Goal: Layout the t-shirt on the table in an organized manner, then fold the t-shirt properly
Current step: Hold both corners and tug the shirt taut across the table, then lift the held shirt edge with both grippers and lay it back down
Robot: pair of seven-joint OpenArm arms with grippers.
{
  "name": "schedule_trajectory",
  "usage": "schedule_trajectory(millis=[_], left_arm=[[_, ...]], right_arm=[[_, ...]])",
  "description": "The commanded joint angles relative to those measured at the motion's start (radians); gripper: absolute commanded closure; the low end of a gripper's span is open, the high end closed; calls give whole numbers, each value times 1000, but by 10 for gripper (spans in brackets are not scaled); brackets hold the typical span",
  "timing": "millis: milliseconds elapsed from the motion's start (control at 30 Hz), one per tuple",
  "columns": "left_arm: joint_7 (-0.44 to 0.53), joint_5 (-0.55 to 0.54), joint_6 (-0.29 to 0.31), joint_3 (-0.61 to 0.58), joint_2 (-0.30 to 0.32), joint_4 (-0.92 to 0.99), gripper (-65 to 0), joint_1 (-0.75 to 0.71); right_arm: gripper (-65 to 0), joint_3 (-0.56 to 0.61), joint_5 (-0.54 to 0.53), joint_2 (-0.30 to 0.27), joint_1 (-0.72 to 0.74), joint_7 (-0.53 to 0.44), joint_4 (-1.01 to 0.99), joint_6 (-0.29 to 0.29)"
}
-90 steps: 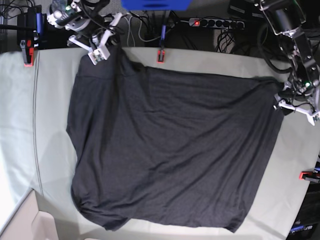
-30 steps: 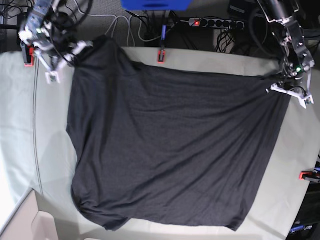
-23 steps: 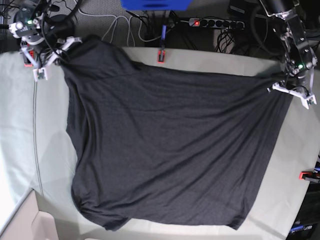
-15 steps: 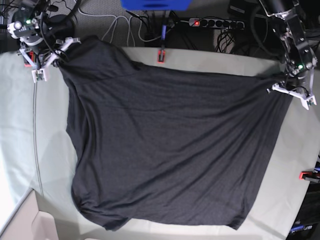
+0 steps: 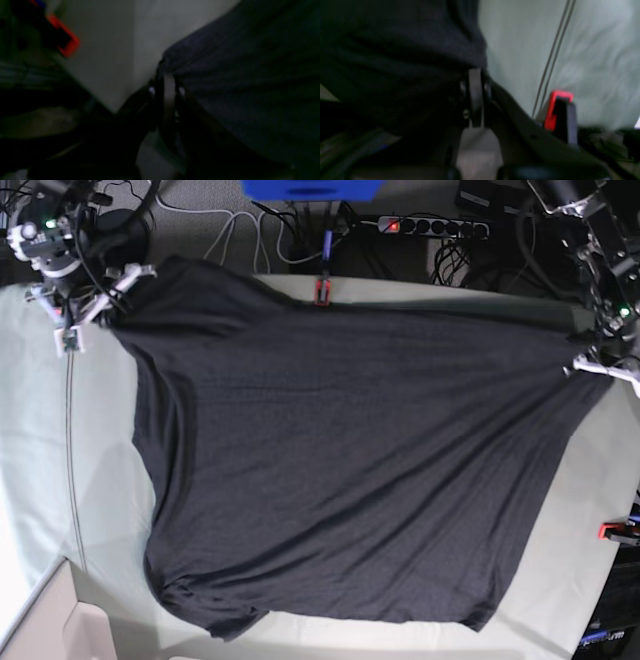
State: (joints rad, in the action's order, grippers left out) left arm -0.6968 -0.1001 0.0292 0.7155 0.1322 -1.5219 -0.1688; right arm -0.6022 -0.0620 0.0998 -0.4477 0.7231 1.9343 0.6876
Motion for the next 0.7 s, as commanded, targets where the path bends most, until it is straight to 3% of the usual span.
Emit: schedule_trajectory(millis=[0,300,667], left_arm=[[19,6,-8,2,11,-26,-1,4],[19,6,-8,8,-1,-61,-1,13],[19,7,-8,2,-9,-42,-1,142]], right_arm=[[0,-6,-37,-2,-12,-15,32,11],[0,-88,-190,-10,-52,-15,55,11],[0,-84,-193,-22,89,-4,46,11]])
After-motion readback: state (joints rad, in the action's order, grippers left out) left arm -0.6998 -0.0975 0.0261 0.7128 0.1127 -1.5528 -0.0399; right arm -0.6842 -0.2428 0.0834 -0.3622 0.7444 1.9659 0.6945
